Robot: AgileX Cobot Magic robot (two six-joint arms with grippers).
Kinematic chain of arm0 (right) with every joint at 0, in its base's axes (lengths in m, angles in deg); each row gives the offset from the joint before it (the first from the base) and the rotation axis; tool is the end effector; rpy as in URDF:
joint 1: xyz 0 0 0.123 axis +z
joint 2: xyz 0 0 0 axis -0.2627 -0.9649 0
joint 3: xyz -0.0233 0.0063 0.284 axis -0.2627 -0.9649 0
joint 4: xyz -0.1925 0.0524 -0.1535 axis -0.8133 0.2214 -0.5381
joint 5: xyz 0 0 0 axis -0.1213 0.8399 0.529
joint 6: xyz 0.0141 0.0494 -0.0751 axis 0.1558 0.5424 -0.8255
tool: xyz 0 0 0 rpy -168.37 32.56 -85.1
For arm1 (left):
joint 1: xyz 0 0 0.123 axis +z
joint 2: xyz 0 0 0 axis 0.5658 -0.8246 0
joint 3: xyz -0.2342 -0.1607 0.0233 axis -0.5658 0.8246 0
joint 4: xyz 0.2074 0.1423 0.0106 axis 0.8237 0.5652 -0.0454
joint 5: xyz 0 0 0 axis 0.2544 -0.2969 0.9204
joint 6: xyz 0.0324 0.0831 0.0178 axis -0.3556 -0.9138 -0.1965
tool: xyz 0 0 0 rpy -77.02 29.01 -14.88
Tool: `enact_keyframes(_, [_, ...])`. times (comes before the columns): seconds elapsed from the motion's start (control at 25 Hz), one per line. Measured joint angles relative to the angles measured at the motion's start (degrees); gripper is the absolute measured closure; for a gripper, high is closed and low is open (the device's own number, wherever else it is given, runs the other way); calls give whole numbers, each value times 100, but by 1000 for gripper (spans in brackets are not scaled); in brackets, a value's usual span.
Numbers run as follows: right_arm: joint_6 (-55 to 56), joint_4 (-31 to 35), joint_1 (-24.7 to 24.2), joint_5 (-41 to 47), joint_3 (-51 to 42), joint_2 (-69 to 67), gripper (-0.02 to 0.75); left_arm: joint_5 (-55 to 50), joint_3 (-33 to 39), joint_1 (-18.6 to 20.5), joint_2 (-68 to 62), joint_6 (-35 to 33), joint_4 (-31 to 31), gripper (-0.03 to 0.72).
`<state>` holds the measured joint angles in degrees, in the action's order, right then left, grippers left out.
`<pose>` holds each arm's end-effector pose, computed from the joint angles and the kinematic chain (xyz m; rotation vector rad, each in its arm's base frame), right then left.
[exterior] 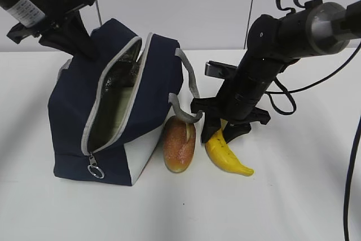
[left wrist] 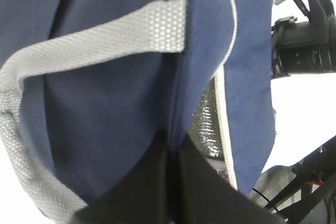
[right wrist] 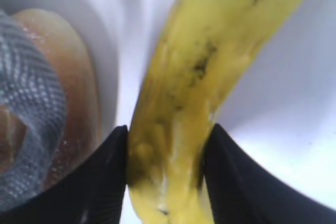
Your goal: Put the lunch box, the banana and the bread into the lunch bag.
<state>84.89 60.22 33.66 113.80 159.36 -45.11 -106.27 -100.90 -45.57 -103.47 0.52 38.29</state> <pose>0.3903 0.1567 0.1354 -0.2054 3.0194 0.4767 0.3508 -0.1108 0.3159 0.3283 2.7818 -0.7141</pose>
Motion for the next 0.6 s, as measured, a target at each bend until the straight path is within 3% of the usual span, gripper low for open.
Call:
enact_keyframes(0.16, [4,-146,0,52,0,25,425,0,0,0,0,0,0,691])
enact_keyframes(0.44, [485,-1589,-28,638,188,608,425,0,0,0,0,0,0,691])
enact_keyframes(0.6, [548,-1697,-40,759,408,1203,425,0,0,0,0,0,2,691])
